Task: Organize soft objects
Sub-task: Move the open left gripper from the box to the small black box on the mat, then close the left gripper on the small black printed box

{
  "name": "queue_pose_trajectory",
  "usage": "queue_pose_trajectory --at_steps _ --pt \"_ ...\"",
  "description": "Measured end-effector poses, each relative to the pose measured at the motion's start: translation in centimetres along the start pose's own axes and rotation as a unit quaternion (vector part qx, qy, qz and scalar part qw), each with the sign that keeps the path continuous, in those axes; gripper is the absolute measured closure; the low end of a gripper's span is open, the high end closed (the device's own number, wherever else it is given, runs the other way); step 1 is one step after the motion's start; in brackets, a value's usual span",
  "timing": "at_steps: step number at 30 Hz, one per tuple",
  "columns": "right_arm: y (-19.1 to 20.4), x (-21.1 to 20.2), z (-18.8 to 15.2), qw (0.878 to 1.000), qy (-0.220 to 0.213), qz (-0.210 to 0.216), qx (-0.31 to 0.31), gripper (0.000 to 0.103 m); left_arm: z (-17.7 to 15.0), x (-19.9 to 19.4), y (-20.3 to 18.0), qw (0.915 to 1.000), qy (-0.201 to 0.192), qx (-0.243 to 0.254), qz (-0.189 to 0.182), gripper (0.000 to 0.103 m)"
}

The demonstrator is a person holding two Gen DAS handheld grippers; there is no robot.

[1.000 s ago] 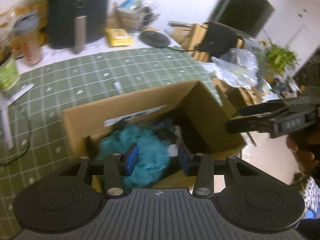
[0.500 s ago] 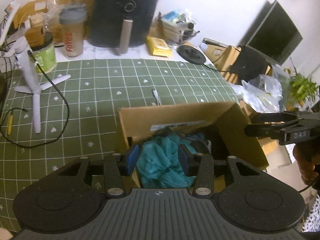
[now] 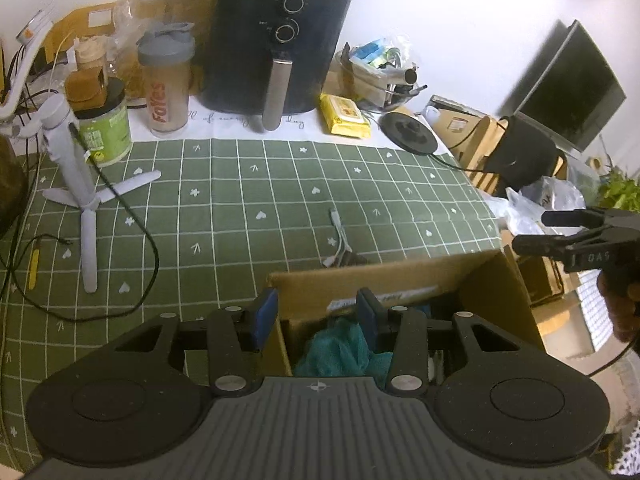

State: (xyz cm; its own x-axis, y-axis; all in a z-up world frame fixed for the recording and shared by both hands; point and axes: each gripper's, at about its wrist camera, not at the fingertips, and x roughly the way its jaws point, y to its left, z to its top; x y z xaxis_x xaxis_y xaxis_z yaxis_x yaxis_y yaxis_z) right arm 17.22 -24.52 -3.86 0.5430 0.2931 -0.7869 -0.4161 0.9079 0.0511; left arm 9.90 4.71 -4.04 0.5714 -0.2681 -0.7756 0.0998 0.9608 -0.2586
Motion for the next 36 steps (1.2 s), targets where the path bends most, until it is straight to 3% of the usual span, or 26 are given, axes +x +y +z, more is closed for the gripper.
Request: queue_pose_trajectory --at_steps 9,18,23,30,36 --pt "-3.3 3.2 1.9 1.0 0.022 0.01 0.001 0.0 2.2 2.5 -1.2 0.9999 0.012 0.01 0.005 0.061" --pt "-4.2 6.5 3.1 0.998 0.042 0.052 -0.001 0.0 4.9 5.6 -2.9 0.9984 0.047 0.029 0.015 0.057" --pt "-4.8 7.9 3.1 0.997 0.051 0.061 0.002 0.0 6.0 7.7 -3.6 0.9951 0.092 0.032 0.014 0.043" --pt "-6.5 8.6 2.4 0.996 0.059 0.069 0.025 0.0 8.2 11.9 -4.9 0.9842 0.17 0.046 0.023 0.042" --pt "-8.2 8.2 1.3 0.994 0.06 0.068 0.052 0.0 9.8 16.5 -5.5 0.9665 0.252 0.043 0.025 0.042"
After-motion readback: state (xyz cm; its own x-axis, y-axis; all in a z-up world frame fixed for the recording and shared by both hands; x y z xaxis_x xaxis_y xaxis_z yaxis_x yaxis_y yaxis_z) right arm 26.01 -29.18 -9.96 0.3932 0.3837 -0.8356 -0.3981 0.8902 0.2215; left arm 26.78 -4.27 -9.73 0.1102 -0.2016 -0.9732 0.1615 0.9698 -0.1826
